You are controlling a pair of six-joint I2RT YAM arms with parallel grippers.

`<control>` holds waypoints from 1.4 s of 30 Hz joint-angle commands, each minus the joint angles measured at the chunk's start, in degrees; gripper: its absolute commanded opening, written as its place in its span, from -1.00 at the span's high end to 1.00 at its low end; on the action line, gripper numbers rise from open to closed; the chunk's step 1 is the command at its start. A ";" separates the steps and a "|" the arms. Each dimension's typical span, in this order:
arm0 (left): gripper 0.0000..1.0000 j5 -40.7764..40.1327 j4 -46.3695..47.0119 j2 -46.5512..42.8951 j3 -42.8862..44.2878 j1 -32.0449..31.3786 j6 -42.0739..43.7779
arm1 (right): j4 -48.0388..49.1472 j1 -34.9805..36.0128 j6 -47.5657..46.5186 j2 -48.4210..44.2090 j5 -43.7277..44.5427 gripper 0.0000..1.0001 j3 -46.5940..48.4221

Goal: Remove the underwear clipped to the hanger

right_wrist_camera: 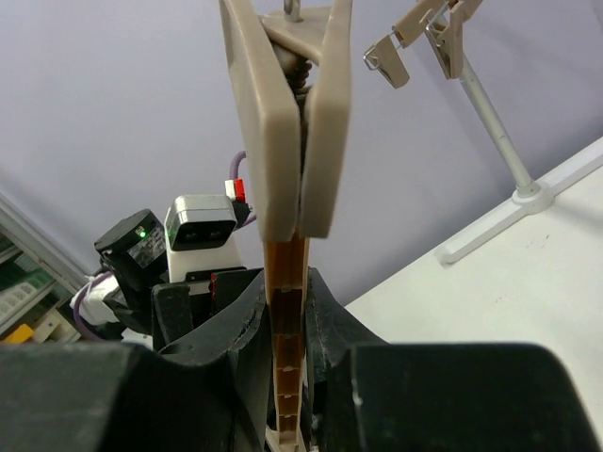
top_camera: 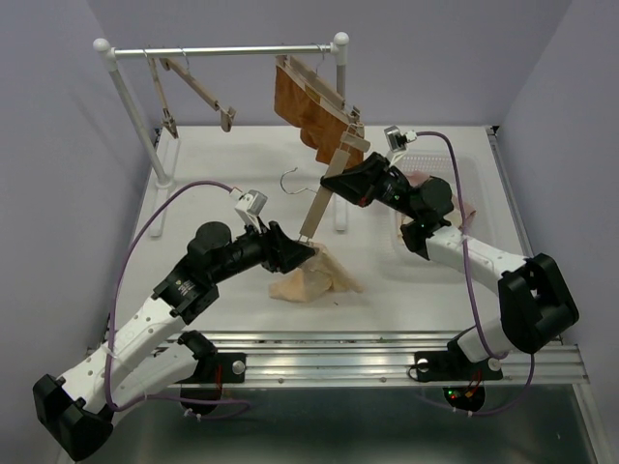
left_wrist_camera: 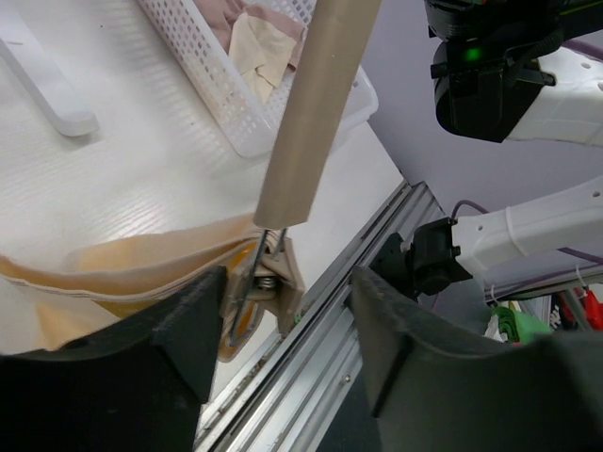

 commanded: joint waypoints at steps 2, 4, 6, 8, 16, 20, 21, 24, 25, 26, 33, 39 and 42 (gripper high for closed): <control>-0.18 2.19 4.13 -2.18 0.72 -0.06 0.45 | -0.68 -0.21 -2.41 0.23 2.65 0.99 2.08; -0.01 1.93 3.78 -2.53 0.98 -0.06 0.71 | -0.77 -0.21 -1.62 0.85 2.74 0.99 2.26; 0.19 2.10 3.78 -2.53 1.07 -0.06 0.97 | -0.42 -0.21 -1.18 1.37 2.65 0.99 2.52; 0.60 2.01 3.43 -2.53 1.07 -0.06 1.24 | 0.02 -0.21 -0.39 1.64 2.65 0.99 2.70; 1.00 -1.67 2.47 -3.59 1.59 -0.06 2.11 | 1.25 -0.21 0.05 2.61 -0.42 0.99 2.96; 1.00 -1.51 0.44 -2.62 3.27 -0.06 3.70 | 2.13 -0.21 -0.12 2.69 -1.48 0.99 3.31; 1.00 -1.94 -0.26 -2.44 3.53 -0.06 3.70 | 1.96 -0.21 -0.21 2.69 -1.48 0.99 3.31; 1.00 -2.21 -1.84 -1.39 4.50 -0.06 4.40 | 1.95 -0.21 -0.39 2.52 -1.48 0.99 3.14; 0.79 -2.29 -2.19 -0.78 4.85 -0.06 4.75 | 1.87 -0.21 -0.39 2.43 -1.65 0.99 3.05; 0.08 -2.38 -2.20 -0.60 5.46 -0.06 4.93 | 1.87 -0.21 -0.39 2.34 -1.74 0.99 3.05; -0.98 -3.52 0.25 1.24 6.08 -0.06 5.63 | 2.92 -0.21 1.27 0.94 -1.92 0.99 2.08; -0.98 -3.61 6.40 5.37 6.61 -0.06 6.86 | 7.49 -0.21 5.32 1.20 -2.88 0.99 1.55; -0.98 -3.17 9.31 8.27 7.57 -0.06 8.00 | 7.76 -0.21 5.85 1.11 -2.80 0.99 1.29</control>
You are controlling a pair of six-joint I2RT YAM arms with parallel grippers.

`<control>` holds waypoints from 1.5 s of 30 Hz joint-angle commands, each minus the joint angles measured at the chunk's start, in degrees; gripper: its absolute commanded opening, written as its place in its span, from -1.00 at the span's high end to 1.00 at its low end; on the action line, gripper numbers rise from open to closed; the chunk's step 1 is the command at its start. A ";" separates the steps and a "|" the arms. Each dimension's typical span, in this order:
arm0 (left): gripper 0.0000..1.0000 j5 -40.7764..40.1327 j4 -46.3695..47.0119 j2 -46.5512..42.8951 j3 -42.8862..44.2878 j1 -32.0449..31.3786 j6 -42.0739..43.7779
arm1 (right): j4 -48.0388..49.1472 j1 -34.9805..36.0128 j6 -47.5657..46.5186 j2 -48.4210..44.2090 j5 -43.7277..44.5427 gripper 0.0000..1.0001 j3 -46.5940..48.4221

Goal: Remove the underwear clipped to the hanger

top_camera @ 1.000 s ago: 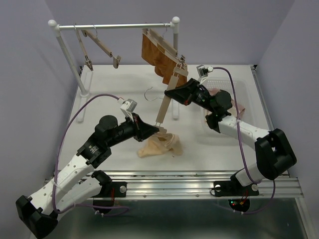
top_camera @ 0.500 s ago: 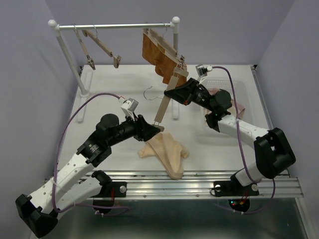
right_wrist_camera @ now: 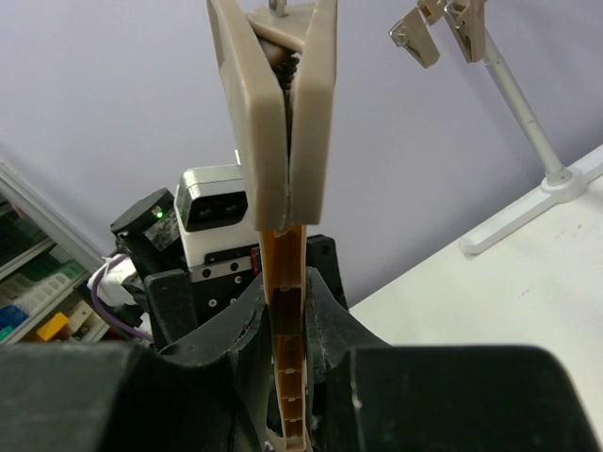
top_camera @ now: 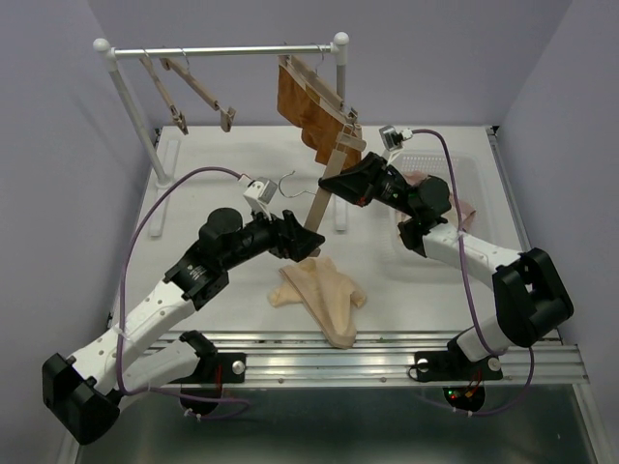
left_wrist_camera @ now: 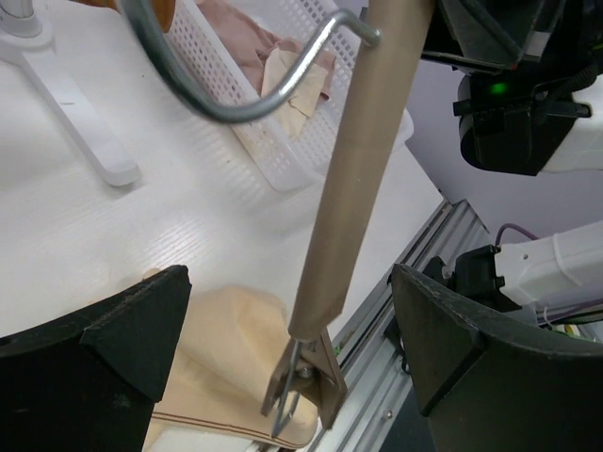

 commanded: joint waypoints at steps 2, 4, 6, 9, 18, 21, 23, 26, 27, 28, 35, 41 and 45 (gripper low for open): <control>-0.98 0.65 9.91 2.77 3.68 -0.04 2.72 | 6.77 0.01 2.33 -1.07 -0.24 0.99 -0.37; -0.98 1.35 12.55 4.09 3.95 -0.04 2.81 | 6.95 0.01 2.77 -0.99 -0.33 0.99 -0.55; -0.87 1.45 13.95 4.97 4.39 -0.04 2.89 | 6.95 0.01 3.04 -0.99 -0.33 0.99 -0.72; -0.51 2.76 14.92 5.59 4.83 -0.04 3.24 | 6.86 0.01 2.86 -1.07 -0.06 0.99 -1.16; 1.00 2.06 15.63 4.89 3.95 -0.04 2.72 | 5.38 0.01 2.07 -1.07 -0.14 0.99 -1.08; 1.00 -3.44 11.71 3.92 4.30 -0.04 2.19 | -2.67 0.01 -1.25 -1.25 -1.47 0.47 0.68; 1.00 -7.06 6.35 3.31 5.44 -0.04 2.37 | -7.44 0.01 -4.77 -2.04 -1.30 -0.47 1.03; 1.00 -13.48 1.59 0.50 5.27 -0.04 1.67 | -21.97 0.01 -15.04 -4.67 -0.15 -0.99 1.82; 1.00 -15.41 -2.52 -0.38 5.27 -0.04 1.40 | -26.31 0.01 -21.68 -5.29 0.11 -1.00 2.08; 1.00 -19.52 -4.13 -1.95 5.36 -0.04 1.14 | -34.71 0.01 -24.88 -6.60 1.94 -1.00 2.35; 1.00 -33.96 -24.16 -7.07 8.33 -0.04 -3.95 | -63.22 5.70 -45.28 -8.20 18.36 -1.00 1.30; 1.00 -39.25 -34.64 -4.87 10.89 -0.04 -7.83 | -75.92 16.96 -55.75 -1.87 28.49 -1.00 2.79; 1.00 -38.55 -33.24 -5.22 10.11 -0.04 -8.09 | -78.91 23.46 -57.95 3.65 33.42 -1.00 3.66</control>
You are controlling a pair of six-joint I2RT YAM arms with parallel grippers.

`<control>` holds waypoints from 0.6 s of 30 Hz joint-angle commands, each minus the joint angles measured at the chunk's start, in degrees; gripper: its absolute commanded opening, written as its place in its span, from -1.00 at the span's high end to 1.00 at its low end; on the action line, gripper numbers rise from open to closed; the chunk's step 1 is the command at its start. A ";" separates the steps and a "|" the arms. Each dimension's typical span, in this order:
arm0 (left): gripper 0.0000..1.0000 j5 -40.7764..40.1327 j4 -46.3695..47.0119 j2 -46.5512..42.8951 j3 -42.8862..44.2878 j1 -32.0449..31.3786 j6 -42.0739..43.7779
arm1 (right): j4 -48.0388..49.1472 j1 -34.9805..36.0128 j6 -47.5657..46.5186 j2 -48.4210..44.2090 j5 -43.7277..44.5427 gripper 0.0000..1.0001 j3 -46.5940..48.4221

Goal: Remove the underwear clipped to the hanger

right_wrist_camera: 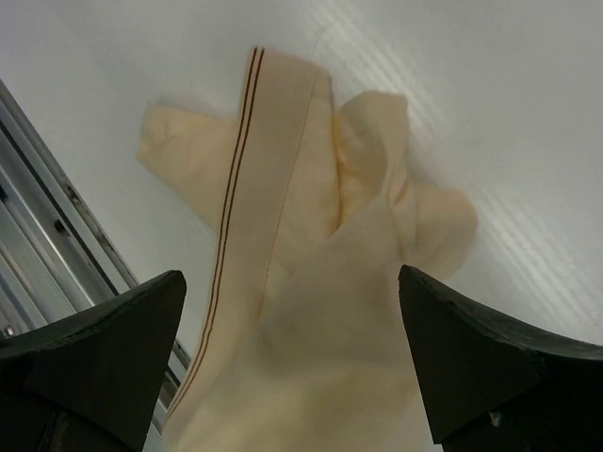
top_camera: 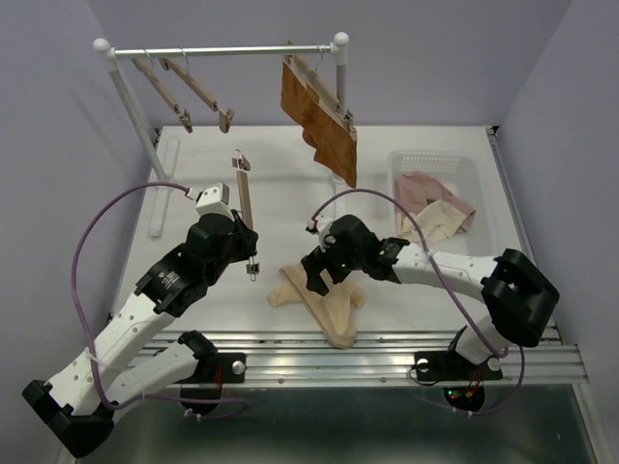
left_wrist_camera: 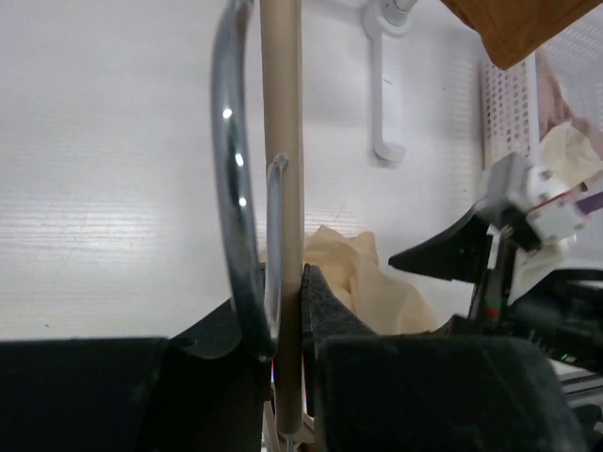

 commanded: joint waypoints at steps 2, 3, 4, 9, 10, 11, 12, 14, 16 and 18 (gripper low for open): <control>1.00 -2.96 -0.73 -0.54 1.01 -0.04 -1.62 | -9.42 5.65 -7.18 5.33 9.63 -1.00 4.41; 1.00 -3.05 -0.56 -0.63 0.83 -0.04 -1.62 | -10.03 6.44 -7.10 6.39 10.94 -0.94 4.68; 1.00 -3.22 -0.47 -0.72 0.75 -0.04 -1.62 | -10.48 7.75 -7.54 8.14 12.26 -0.83 5.03; 1.00 -3.75 -0.03 -0.81 0.57 -0.04 -1.19 | -11.19 8.29 -3.87 7.11 26.31 0.98 7.41; 1.00 -3.67 0.14 -0.98 0.48 -0.04 -1.10 | -10.57 8.29 -3.42 5.97 28.16 0.99 7.41; 1.00 -3.49 0.67 -0.98 0.22 -0.04 -0.92 | -9.00 8.29 -3.24 3.44 31.40 0.99 7.41; 1.00 -3.49 0.85 -1.16 0.13 -0.04 -0.92 | -8.29 8.29 -1.84 2.37 33.34 0.99 7.41; 1.00 -3.40 1.29 -1.16 0.04 -0.04 -0.66 | -7.24 8.29 -0.52 0.00 38.52 0.99 8.11; 1.00 -3.58 1.73 -1.07 0.22 -0.04 -0.66 | -6.62 6.90 0.89 -3.87 46.09 0.99 8.37; 1.00 -3.84 2.51 -0.90 0.04 -0.04 -0.39 | -5.39 4.26 1.86 -8.86 50.23 0.99 8.46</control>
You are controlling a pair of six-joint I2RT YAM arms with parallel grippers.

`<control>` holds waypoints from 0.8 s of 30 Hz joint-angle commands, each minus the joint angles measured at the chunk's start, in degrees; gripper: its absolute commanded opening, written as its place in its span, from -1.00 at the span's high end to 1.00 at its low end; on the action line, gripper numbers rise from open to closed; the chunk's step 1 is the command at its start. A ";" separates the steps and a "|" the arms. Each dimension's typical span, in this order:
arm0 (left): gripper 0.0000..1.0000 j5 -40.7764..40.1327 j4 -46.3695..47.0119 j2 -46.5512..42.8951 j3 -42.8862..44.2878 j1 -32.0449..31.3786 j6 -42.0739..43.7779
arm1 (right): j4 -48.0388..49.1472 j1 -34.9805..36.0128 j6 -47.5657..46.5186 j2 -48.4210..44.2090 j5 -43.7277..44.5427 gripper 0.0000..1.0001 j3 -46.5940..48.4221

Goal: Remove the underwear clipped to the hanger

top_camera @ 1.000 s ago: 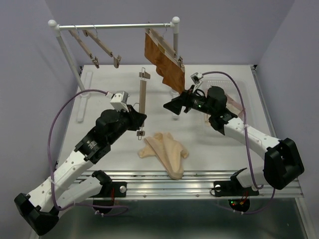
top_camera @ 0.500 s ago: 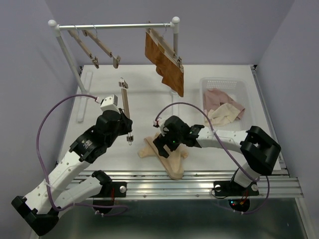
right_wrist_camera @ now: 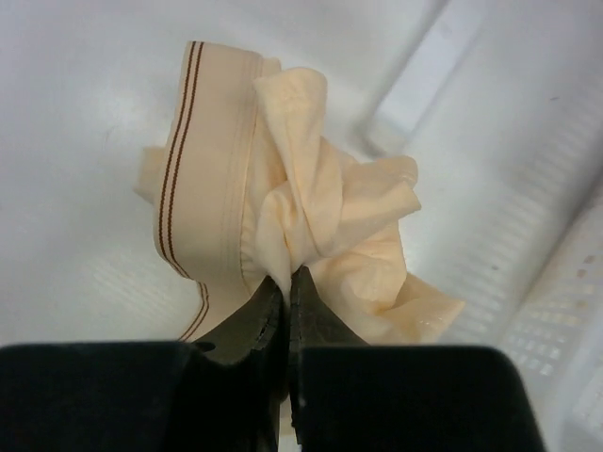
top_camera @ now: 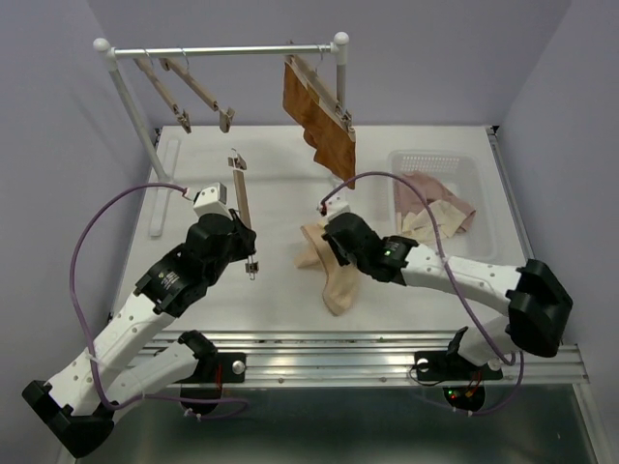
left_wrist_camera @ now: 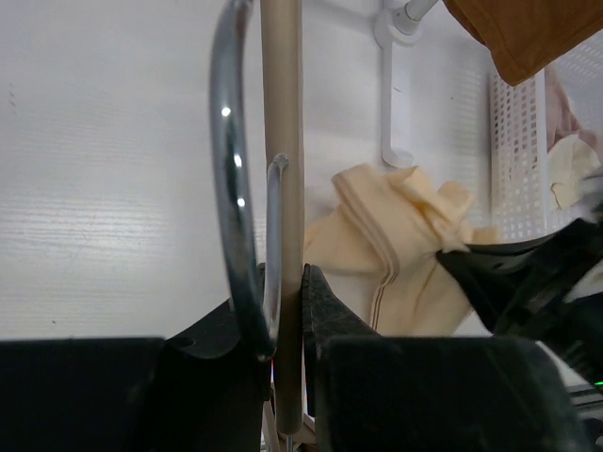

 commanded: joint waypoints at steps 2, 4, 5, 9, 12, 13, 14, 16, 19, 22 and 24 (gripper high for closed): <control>1.00 -2.29 4.35 -0.39 0.06 0.05 1.16 | 7.49 -8.20 3.79 -12.68 17.19 0.99 2.70; 1.00 -2.38 4.80 0.39 0.15 -0.04 1.51 | 9.86 -12.06 3.09 -17.32 19.13 0.99 2.16; 1.00 -2.46 4.97 0.66 0.50 0.05 1.77 | 10.23 -13.13 2.91 -18.48 22.96 0.99 2.16; 1.00 -2.47 6.20 2.16 1.38 0.05 2.74 | 12.34 -19.45 0.45 -22.00 28.01 0.99 2.60; 1.00 -2.38 7.25 3.30 1.91 0.05 3.62 | 13.22 -26.13 -0.34 -22.19 27.40 0.98 2.95; 1.00 -2.29 7.52 4.00 2.08 0.05 4.06 | 13.22 -27.54 -0.26 -21.92 26.70 0.99 2.78; 1.00 -2.29 7.69 4.35 2.35 -0.04 4.24 | 13.13 -28.51 -0.17 -21.49 25.91 0.96 2.51; 1.00 -2.12 7.79 5.49 3.31 0.05 4.50 | 13.13 -29.66 1.40 -20.17 26.43 0.31 1.72; 1.00 -2.11 7.26 6.55 4.72 0.05 4.68 | 13.04 -29.66 1.85 -18.76 25.91 -0.99 1.37; 1.00 -1.07 8.05 7.78 5.60 0.05 5.20 | 12.78 -29.66 3.43 -19.37 23.80 -1.00 1.63; 1.00 0.25 9.10 8.57 6.21 0.05 5.90 | 12.87 -29.66 3.88 -20.25 21.96 -1.00 1.72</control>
